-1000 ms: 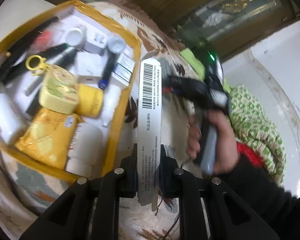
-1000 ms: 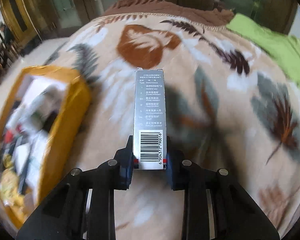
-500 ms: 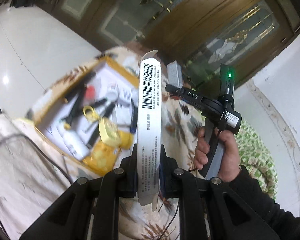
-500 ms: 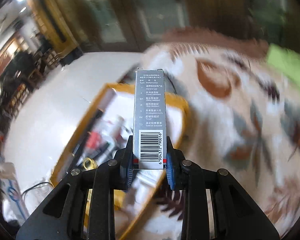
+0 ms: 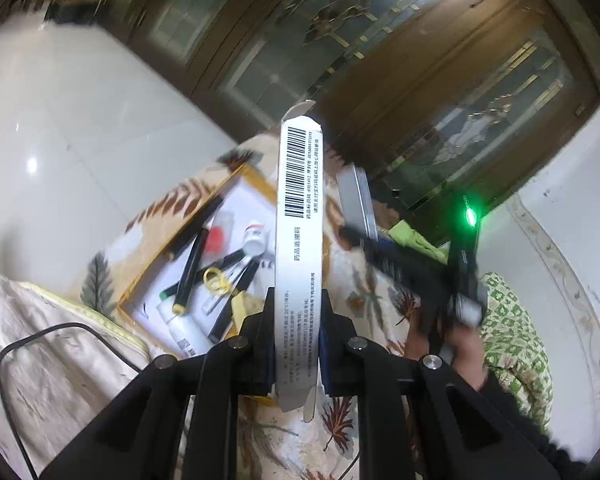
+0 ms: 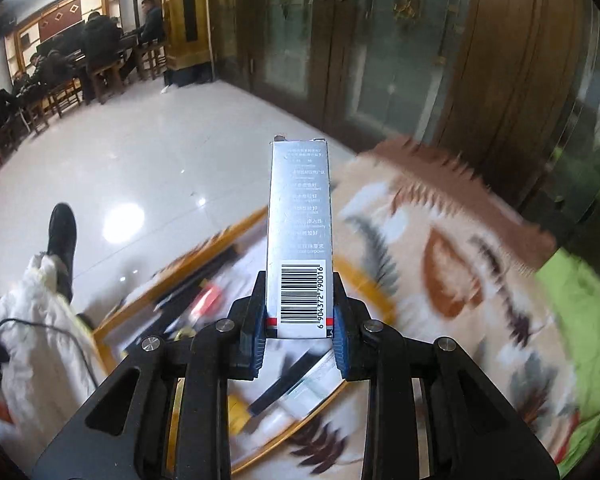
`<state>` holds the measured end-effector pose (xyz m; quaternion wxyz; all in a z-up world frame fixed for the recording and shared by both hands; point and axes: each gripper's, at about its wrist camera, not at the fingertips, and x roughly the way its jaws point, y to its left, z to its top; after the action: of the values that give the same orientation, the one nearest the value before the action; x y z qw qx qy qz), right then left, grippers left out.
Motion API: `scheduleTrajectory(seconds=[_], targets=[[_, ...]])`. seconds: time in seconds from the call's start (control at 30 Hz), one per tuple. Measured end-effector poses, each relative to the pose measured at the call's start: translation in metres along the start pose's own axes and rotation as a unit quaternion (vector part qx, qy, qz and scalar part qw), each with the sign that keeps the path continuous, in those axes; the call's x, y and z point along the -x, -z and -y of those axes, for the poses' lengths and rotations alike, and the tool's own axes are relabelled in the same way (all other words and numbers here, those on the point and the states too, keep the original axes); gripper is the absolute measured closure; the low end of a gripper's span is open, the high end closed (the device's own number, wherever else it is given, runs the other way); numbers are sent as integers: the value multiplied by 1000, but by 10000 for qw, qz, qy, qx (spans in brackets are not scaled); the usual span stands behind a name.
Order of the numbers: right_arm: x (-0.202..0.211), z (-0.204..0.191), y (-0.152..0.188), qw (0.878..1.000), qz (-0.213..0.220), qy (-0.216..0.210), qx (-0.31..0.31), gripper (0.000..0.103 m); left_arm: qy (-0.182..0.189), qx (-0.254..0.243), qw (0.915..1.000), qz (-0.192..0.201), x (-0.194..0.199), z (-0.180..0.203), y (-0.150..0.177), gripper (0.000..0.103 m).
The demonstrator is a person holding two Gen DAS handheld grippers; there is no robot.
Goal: Organize objects
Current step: 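Carry both boxes over and down into the white tray, then open both tools to release the boxes and lift away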
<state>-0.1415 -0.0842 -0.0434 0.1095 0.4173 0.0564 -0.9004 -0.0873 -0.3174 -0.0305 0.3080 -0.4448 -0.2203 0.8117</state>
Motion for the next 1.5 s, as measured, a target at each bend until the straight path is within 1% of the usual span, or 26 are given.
scheduleTrajectory(seconds=[0.07,0.13,0.2,0.3,0.43,0.53,0.63,0.67,0.77,0.83,0.93,0.97,1.0,1.1,1.23,1.3,1.33,1.37,1.4,1.43,1.5], targets=[[-8,4,27,9990,-136,-182,-379,77,-17,58,9999,-125,-14,-14,1,88],[-16,15,56,9939,-221,-405,-998,77,18,231,9994,-252,-27,-27,1,88],[-19,19,74,9899,-280,-479,-1302,77,23,300,9987,-401,-42,-39,0,88],[-19,24,88,9853,-262,-584,-1582,77,42,293,9979,-569,-62,-49,-4,88],[-25,27,92,9793,-314,-781,-1840,77,77,208,9964,-821,-87,-53,-12,88],[-43,21,83,9745,-521,-943,-1970,77,20,213,9923,-1224,-112,-61,-16,88],[-61,12,76,9682,-687,-1113,-2133,77,60,234,9887,-1480,-133,-70,-17,88],[-67,8,74,9680,-729,-1083,-2145,77,101,278,9870,-1582,-141,-74,-17,88],[-82,-1,71,9717,-885,-790,-2041,77,137,307,9839,-1755,-155,-81,-14,88],[-86,-4,72,9730,-971,-655,-1988,77,254,318,9826,-1813,-158,-82,-10,88],[-90,-10,76,9751,-1076,-485,-1877,77,255,290,9818,-1857,-164,-87,0,88],[-91,-12,78,9756,-1105,-453,-1842,77,160,277,9814,-1894,-167,-89,4,88],[-92,-14,80,9762,-1120,-433,-1805,77,78,196,9826,-1847,-168,-90,5,88],[-91,-19,82,9800,-1070,-336,-1642,77,-52,-75,9843,-1763,-167,-82,8,88],[-87,-22,84,9826,-1007,-296,-1536,77,-484,-665,9826,-1667,-166,-65,20,87],[-86,-21,86,9818,-993,-350,-1580,76,-636,-831,9811,-1629,-164,-63,24,85],[-87,-20,86,9809,-1016,-365,-1620,76,-701,-867,9807,-1608,-163,-61,26,84],[-88,-20,85,9796,-1060,-376,-1666,76,-792,-856,9807,-1569,-159,-59,27,77],[-88,-20,84,9790,-1072,-390,-1692,76,-894,-837,9808,-1520,-157,-57,28,63],[-88,-20,83,9783,-1073,-424,-1724,76,-1031,-831,9807,-1439,-152,-55,29,54],[-84,-21,82,9764,-1043,-564,-1806,74,-1118,-889,9836,-1106,-139,-45,32,28]])
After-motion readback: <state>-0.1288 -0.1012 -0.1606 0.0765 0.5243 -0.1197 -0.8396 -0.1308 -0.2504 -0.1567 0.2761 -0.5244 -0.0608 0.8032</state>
